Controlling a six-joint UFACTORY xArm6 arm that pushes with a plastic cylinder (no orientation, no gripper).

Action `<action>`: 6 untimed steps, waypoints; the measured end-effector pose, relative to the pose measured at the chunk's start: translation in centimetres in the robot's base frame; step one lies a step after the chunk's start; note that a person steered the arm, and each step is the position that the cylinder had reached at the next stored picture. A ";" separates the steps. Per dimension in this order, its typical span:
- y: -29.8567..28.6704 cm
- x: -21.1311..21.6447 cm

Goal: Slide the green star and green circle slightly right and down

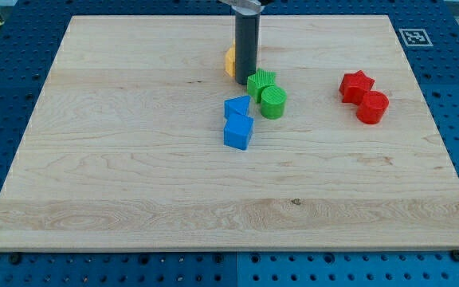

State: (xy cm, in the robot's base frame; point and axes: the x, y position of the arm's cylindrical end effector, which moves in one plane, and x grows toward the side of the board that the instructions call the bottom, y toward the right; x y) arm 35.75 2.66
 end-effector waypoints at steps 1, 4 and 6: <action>1.6 0.5; 5.0 7.2; 7.5 10.9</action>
